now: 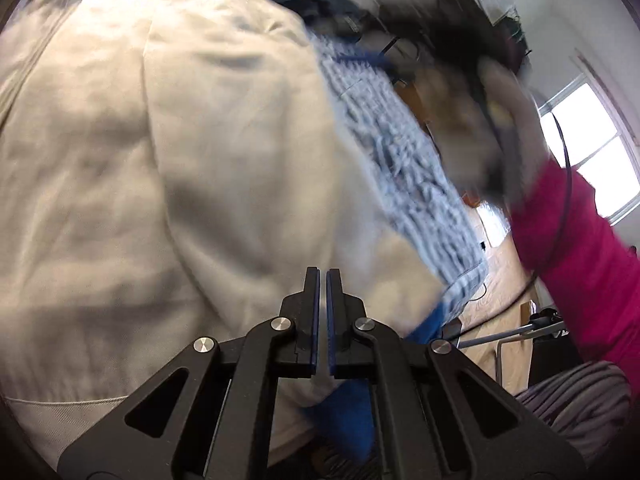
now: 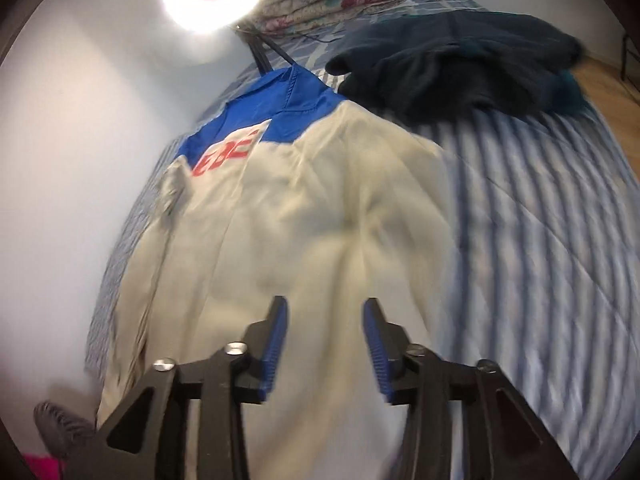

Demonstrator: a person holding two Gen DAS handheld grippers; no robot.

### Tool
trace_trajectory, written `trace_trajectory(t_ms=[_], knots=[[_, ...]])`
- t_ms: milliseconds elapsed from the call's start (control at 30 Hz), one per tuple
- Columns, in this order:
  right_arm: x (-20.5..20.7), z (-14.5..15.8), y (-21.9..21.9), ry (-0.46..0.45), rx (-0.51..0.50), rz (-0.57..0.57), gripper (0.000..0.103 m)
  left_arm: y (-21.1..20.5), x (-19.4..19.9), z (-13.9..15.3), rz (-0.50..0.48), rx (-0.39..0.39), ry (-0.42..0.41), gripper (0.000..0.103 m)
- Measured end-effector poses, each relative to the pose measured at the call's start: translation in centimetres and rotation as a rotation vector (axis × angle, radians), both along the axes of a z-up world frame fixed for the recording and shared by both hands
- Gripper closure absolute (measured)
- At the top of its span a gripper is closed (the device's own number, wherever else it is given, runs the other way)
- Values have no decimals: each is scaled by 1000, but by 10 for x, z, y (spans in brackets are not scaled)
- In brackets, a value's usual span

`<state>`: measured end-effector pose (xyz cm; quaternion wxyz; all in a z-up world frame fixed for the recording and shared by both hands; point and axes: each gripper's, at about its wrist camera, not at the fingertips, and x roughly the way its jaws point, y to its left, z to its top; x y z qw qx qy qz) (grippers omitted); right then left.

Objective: Fold large clothes

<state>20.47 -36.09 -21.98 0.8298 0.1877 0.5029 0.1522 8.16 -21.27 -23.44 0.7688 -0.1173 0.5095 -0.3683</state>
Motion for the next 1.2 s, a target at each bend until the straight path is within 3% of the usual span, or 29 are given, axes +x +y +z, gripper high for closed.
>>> trace_trajectory(t_ms=[133, 267, 400, 500, 667, 733, 833, 867, 900, 967, 1067, 1200], knots=[[-76, -22, -38, 86, 123, -87, 51, -15, -7, 2, -41, -16, 6, 103], [-120, -56, -52, 139, 270, -131, 51, -24, -16, -22, -86, 7, 45, 103], [-134, -78, -51, 127, 399, -162, 51, -23, -19, -12, -101, 21, 19, 103], [-130, -85, -51, 120, 483, -165, 51, -9, -16, 9, -44, -16, -18, 103], [-131, -89, -36, 107, 488, -134, 51, -2, -7, 16, 5, -8, -55, 103], [-133, -94, -37, 112, 535, -160, 56, -2, 0, 5, 20, -9, -22, 103], [-134, -104, -37, 138, 599, -198, 79, -17, -4, -16, 1, 46, -13, 103], [-130, -105, -32, 154, 591, -196, 91, -20, -8, -20, -6, 53, -30, 103], [-127, -100, -25, 159, 552, -185, 96, -21, -9, -20, -11, 55, -51, 103], [-122, -87, -13, 151, 450, -161, 98, -20, -9, -14, -32, 60, -35, 103], [-116, -59, 0, 150, 301, -130, 99, -2, -7, 5, 1, 4, -9, 103], [-110, -17, 22, 114, 104, -82, 100, 32, -10, 40, 37, -40, -61, 103]])
